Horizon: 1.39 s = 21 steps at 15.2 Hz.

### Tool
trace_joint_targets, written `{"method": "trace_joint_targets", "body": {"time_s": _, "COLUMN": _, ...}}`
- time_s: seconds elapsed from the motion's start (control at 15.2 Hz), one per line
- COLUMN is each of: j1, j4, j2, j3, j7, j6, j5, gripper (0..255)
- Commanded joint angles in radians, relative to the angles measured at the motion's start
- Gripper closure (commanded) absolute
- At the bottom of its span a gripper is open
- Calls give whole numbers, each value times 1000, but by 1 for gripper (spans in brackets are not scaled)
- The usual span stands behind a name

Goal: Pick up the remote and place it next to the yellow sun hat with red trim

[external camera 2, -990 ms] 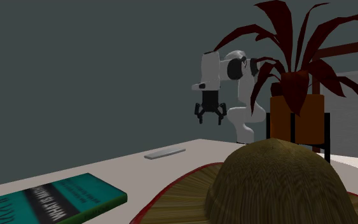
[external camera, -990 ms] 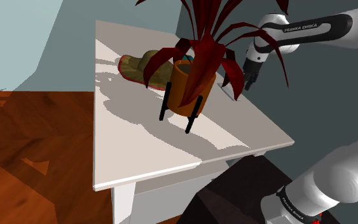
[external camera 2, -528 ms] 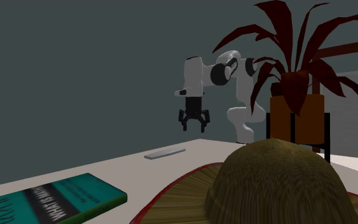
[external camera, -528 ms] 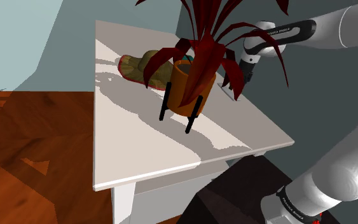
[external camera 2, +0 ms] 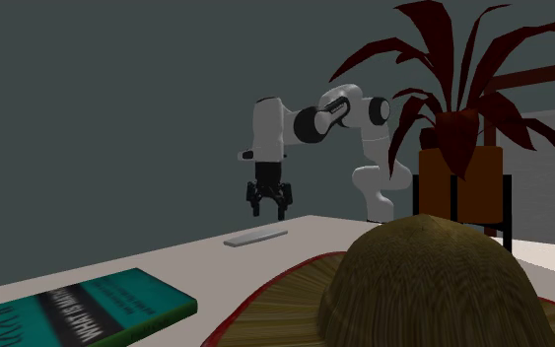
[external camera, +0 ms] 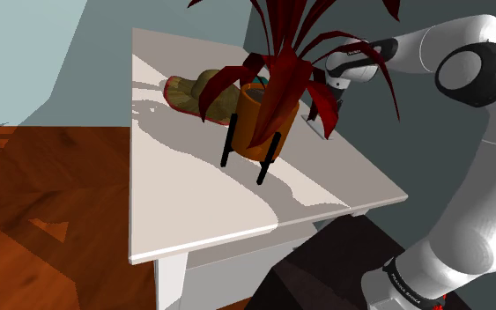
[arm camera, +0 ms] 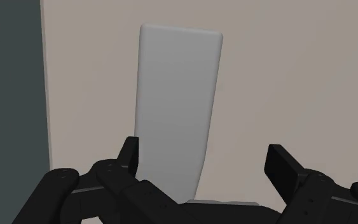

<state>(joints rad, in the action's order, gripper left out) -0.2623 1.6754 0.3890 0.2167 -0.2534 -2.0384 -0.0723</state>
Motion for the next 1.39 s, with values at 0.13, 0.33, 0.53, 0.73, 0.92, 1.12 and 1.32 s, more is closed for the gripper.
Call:
{"method": "trace_joint_targets", "body": {"time_s": 0.13, "j1": -35, "j4": -118, "j2": 110, "j3": 2, "j7": -7, "j6": 0, "j5": -34, "gripper": 0}}
{"method": "trace_joint_targets", "body": {"time_s": 0.33, "j1": -36, "j4": -100, "j2": 125, "j3": -1, "j7": -10, "j6": -33, "j5": -38, "gripper": 0}}
{"method": "trace_joint_targets", "body": {"time_s": 0.53, "j1": -37, "j4": -84, "j2": 142, "j3": -3, "j7": -12, "j6": -66, "j5": -42, "gripper": 0}}
{"method": "trace_joint_targets", "body": {"time_s": 0.73, "j1": -37, "j4": -81, "j2": 145, "j3": -3, "j7": -13, "j6": -72, "j5": -43, "gripper": 0}}
{"method": "trace_joint_targets", "body": {"time_s": 0.92, "j1": -37, "j4": -81, "j2": 145, "j3": -3, "j7": -13, "j6": -72, "j5": -43, "gripper": 0}}
{"method": "trace_joint_targets", "body": {"time_s": 1.12, "j1": -37, "j4": -81, "j2": 145, "j3": -3, "j7": -13, "j6": -71, "j5": -43, "gripper": 0}}
{"method": "trace_joint_targets", "body": {"time_s": 1.32, "j1": -37, "j4": -81, "j2": 145, "j3": -3, "j7": -13, "j6": -72, "j5": -43, "gripper": 255}}
